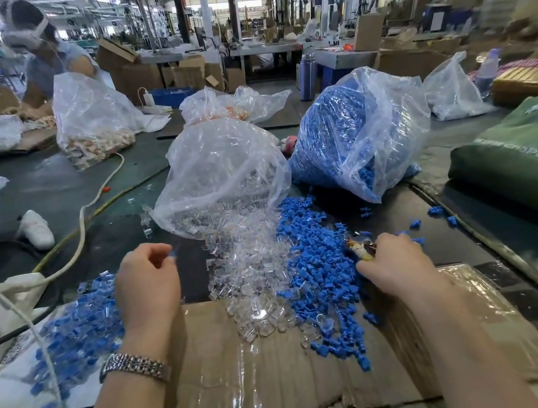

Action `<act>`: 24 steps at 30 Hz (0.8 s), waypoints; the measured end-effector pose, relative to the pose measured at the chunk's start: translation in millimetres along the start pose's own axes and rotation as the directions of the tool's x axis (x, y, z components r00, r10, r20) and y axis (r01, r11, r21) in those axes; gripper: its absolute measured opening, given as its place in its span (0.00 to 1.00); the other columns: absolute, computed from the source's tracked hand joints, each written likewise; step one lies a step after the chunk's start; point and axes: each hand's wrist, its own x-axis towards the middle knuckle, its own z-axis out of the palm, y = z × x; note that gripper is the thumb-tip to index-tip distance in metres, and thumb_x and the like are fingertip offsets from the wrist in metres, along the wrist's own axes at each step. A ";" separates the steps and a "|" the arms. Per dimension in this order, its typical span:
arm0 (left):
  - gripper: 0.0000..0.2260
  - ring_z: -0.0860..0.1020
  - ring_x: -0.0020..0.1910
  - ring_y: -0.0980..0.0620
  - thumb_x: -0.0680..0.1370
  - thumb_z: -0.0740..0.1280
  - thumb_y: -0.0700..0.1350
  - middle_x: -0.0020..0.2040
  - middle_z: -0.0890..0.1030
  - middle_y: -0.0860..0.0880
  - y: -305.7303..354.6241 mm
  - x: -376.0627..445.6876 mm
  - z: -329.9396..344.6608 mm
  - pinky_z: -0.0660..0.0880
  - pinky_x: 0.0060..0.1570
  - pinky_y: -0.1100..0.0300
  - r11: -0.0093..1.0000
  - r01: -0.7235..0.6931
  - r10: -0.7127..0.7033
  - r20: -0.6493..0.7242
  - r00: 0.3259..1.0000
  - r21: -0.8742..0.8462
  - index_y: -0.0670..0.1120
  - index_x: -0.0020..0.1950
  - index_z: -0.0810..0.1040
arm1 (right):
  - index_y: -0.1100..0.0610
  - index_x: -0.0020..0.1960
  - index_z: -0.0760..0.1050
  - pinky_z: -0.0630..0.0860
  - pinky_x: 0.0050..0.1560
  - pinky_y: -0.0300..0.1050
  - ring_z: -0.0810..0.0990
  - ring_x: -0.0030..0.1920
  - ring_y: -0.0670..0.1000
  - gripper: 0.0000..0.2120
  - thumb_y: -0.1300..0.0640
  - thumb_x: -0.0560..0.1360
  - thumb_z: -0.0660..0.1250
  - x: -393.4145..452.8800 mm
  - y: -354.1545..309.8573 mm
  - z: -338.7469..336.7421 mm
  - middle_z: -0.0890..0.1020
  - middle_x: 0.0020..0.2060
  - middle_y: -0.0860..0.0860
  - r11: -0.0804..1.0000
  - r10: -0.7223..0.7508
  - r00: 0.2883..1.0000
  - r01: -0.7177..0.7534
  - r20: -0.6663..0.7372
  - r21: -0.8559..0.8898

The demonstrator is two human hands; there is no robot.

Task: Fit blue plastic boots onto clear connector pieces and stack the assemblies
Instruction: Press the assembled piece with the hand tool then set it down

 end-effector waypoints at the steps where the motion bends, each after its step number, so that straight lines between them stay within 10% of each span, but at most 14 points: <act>1: 0.07 0.80 0.51 0.45 0.80 0.68 0.39 0.54 0.84 0.43 -3.2 2.2 -0.1 0.76 0.52 0.51 0.997 0.001 0.000 -0.003 1.000 0.081 0.45 0.55 0.84 | 0.58 0.54 0.70 0.77 0.60 0.57 0.74 0.59 0.63 0.16 0.47 0.76 0.67 1.6 0.2 2.2 0.73 0.59 0.60 1.000 0.003 1.000 -0.003 0.009 0.003; 5: 0.10 0.76 0.58 0.40 0.78 0.68 0.40 0.58 0.81 0.43 -0.3 -3.3 -0.2 0.72 0.60 0.42 0.925 -0.096 0.067 0.092 0.994 0.368 0.49 0.57 0.85 | 0.56 0.56 0.72 0.74 0.64 0.58 0.72 0.63 0.62 0.21 0.39 0.78 0.66 3.0 -1.1 8.4 0.72 0.62 0.59 0.999 -0.009 1.000 0.009 0.006 -0.042; 10: 0.09 0.79 0.43 0.63 0.76 0.71 0.40 0.48 0.82 0.55 18.1 -20.3 0.5 0.69 0.41 0.73 0.952 -0.306 0.277 0.404 0.872 0.008 0.53 0.52 0.85 | 0.50 0.63 0.76 0.72 0.65 0.57 0.73 0.64 0.56 0.17 0.44 0.79 0.70 -2.5 -12.2 3.5 0.76 0.60 0.52 0.965 -0.253 0.938 0.261 -0.238 0.001; 14: 0.09 0.77 0.41 0.61 0.76 0.72 0.46 0.48 0.79 0.57 19.9 -29.1 5.0 0.72 0.41 0.68 0.941 -0.337 0.264 0.586 0.766 0.016 0.58 0.54 0.81 | 0.47 0.61 0.80 0.73 0.65 0.55 0.75 0.61 0.53 0.12 0.47 0.79 0.70 -10.2 -25.8 11.6 0.81 0.57 0.47 0.912 -0.410 0.904 0.410 -0.121 -0.020; 24: 0.06 0.76 0.40 0.67 0.75 0.76 0.51 0.40 0.78 0.62 24.9 -42.2 18.7 0.79 0.43 0.64 0.899 -0.434 0.358 0.471 0.806 0.060 0.56 0.50 0.82 | 0.51 0.56 0.83 0.73 0.51 0.45 0.78 0.51 0.51 0.09 0.48 0.80 0.68 -9.4 -33.3 21.2 0.83 0.51 0.48 0.892 -0.440 0.875 0.452 -0.201 0.020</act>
